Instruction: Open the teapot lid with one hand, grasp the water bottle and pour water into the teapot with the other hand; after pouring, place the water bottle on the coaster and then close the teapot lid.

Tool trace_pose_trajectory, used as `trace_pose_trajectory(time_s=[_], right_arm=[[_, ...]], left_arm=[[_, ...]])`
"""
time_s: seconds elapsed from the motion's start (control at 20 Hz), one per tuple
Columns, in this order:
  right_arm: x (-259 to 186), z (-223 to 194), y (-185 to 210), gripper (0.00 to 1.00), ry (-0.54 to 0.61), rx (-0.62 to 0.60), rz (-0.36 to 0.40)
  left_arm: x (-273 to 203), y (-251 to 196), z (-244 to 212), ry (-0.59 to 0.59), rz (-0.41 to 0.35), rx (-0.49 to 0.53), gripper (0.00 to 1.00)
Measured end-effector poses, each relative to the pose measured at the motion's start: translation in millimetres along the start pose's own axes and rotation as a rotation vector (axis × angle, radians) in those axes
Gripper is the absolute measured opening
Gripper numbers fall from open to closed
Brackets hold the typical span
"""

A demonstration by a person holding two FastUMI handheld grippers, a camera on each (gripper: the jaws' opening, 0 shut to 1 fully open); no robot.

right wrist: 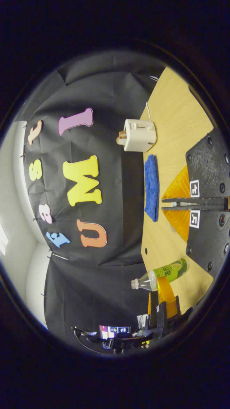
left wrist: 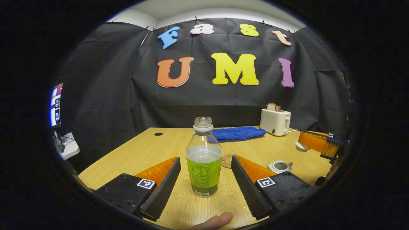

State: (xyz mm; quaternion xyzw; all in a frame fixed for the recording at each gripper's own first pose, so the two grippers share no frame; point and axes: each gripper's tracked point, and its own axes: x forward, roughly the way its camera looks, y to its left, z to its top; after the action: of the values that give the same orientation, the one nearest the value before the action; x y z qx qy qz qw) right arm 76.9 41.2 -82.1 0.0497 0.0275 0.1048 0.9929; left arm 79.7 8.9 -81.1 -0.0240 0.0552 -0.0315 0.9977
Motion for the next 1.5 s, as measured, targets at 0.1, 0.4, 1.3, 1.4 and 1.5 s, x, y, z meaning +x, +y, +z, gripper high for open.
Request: trace_pose_trajectory(time_s=[0.1, 0.4, 1.3, 1.4, 1.5], right_arm=[[-0.4, -0.6, 0.5, 0.0, 0.003, -0.002, 0.002], [-0.2, -1.3, 3.7, 0.0, 0.008, -0.016, 0.005], [-1.2, 1.8, -19.0, 0.0, 0.013, -0.013, -0.037], [-3.5, 6.7, -27.6, 0.0, 0.011, -0.007, -0.048], [-5.4, 10.1, -38.2, 0.0, 0.012, -0.014, -0.069]], left_arm=[[7.7, 1.0, -0.2, -0.036, 0.008, 0.016, 0.99], [30.7, 3.2, -10.0, -0.12, -0.005, -0.015, 0.99], [23.6, 7.1, -7.3, -0.1, 0.005, 0.075, 0.78], [15.8, 8.9, 4.2, -0.111, 0.042, 0.146, 0.78], [6.2, 6.4, 7.6, -0.111, 0.062, 0.217, 0.78]])
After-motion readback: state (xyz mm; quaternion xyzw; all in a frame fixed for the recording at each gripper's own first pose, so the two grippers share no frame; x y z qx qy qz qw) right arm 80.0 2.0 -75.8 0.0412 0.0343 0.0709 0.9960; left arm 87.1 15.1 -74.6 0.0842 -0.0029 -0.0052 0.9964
